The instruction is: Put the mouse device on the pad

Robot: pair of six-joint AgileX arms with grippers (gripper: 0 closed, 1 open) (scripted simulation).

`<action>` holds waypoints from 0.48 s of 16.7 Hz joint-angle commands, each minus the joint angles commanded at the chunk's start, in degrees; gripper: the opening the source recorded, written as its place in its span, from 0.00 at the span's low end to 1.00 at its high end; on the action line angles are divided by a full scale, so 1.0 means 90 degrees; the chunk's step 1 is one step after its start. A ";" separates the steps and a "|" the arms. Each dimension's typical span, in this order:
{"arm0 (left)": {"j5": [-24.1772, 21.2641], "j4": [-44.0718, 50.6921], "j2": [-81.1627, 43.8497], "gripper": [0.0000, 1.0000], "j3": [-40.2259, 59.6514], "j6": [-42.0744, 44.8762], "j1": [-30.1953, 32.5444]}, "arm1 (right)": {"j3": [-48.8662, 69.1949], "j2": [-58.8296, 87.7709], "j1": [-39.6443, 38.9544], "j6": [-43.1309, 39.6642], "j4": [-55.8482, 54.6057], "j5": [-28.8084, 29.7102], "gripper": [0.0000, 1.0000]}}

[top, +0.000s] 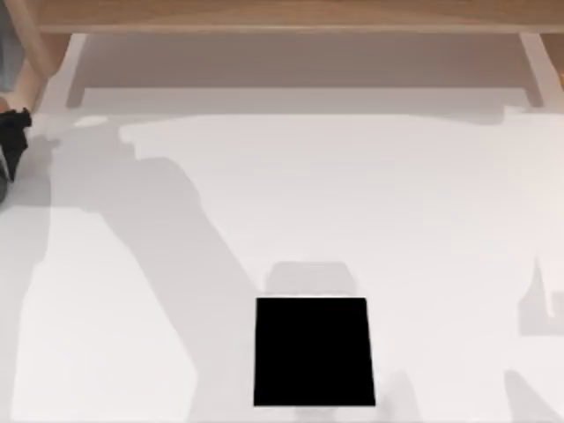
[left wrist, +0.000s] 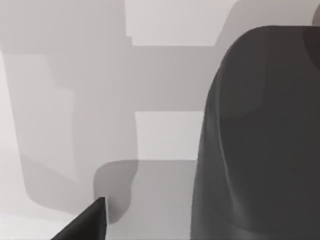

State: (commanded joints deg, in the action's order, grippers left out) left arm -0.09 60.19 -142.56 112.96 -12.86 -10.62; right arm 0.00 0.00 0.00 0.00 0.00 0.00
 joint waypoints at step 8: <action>0.0000 0.0000 0.0000 0.32 0.0000 0.0000 0.0000 | 0.0000 0.0000 0.0000 0.0000 0.0000 0.0000 1.00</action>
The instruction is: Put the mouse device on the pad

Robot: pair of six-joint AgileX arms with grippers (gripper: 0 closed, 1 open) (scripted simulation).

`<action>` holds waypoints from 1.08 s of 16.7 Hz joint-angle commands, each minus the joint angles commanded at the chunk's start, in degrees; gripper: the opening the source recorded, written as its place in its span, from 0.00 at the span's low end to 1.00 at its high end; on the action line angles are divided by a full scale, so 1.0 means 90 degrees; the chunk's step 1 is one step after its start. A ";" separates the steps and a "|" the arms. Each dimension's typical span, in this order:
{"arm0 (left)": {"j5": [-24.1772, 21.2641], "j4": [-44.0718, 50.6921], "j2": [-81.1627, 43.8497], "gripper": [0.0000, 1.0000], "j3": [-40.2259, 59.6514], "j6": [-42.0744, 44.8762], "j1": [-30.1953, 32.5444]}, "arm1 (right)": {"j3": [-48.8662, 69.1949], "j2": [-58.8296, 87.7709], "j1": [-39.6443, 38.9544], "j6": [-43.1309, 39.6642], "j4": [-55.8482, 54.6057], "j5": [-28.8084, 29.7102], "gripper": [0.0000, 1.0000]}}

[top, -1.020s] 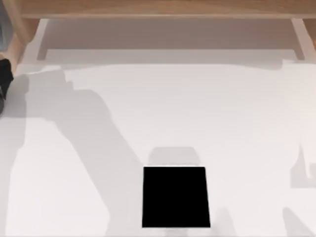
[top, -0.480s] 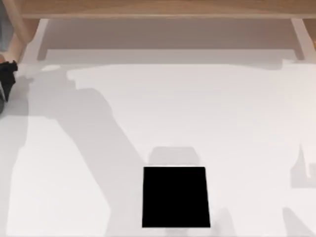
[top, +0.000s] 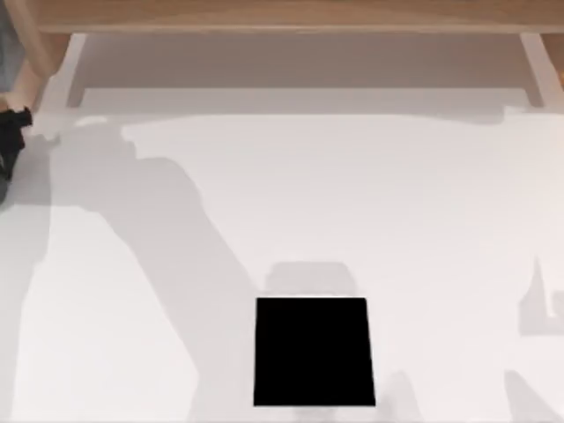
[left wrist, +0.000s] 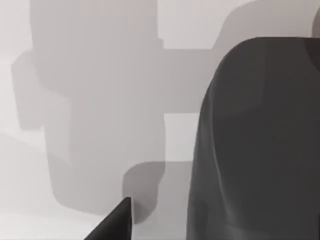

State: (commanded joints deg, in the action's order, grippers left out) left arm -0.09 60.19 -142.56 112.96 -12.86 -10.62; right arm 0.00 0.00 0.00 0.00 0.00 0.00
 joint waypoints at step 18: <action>0.0343 0.0714 0.0742 0.00 -0.0139 -0.0025 -0.0200 | 0.0000 0.0000 0.0000 0.0000 0.0000 0.0000 1.00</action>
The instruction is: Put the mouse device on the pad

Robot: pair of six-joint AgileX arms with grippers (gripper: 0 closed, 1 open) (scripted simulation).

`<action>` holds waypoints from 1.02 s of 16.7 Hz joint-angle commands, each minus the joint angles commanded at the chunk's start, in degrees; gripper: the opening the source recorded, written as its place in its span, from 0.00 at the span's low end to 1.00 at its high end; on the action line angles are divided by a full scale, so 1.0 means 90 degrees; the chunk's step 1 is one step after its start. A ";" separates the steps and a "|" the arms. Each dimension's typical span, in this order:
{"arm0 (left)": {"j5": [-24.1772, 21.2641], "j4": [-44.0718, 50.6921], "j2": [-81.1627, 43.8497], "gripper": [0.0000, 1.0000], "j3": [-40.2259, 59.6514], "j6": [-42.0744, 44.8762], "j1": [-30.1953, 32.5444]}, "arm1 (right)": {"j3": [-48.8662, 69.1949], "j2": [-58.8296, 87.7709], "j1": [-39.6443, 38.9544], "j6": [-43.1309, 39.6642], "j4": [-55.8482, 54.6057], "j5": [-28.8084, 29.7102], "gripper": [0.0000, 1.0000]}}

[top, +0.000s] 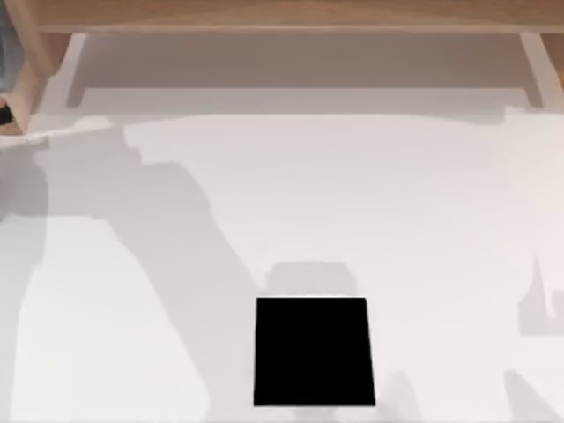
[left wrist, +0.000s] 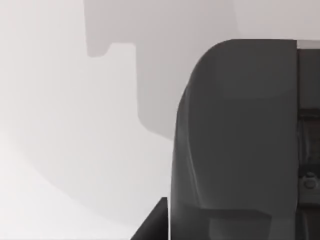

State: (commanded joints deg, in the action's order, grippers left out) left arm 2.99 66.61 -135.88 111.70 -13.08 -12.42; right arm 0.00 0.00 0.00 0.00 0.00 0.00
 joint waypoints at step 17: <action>-0.0333 0.1850 -0.0268 0.00 0.2358 0.0051 0.0191 | 0.0000 0.0000 0.0000 0.0000 0.0000 0.0000 1.00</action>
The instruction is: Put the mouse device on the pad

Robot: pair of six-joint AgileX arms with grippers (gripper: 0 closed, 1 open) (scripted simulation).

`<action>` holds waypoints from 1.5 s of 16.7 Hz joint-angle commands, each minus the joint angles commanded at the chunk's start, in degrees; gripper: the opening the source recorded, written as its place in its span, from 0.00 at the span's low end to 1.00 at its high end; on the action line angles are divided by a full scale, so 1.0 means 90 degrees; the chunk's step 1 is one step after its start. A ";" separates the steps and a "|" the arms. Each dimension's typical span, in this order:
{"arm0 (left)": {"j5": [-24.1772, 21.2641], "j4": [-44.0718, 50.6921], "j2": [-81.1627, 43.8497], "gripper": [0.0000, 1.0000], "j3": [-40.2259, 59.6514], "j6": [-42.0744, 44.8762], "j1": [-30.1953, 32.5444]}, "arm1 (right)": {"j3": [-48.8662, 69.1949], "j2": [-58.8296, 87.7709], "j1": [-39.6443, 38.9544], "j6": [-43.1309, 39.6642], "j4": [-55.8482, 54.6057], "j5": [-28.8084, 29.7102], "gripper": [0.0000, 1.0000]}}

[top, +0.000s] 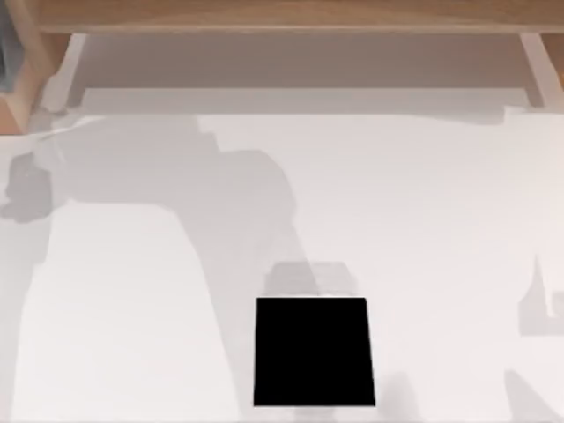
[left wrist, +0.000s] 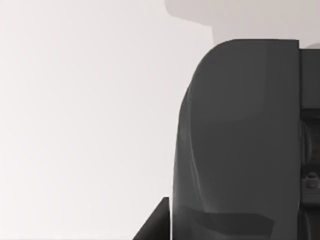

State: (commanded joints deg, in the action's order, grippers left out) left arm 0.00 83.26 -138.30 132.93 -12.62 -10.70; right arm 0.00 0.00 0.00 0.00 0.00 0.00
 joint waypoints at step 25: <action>0.0092 -0.2301 0.2607 0.00 -0.4968 -0.4363 0.7051 | 0.0000 0.0000 0.0000 0.0000 0.0000 0.0000 1.00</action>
State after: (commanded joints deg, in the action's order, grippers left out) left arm 0.83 62.56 -114.84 88.22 -51.89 52.76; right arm 0.00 0.00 0.00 0.00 0.00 0.00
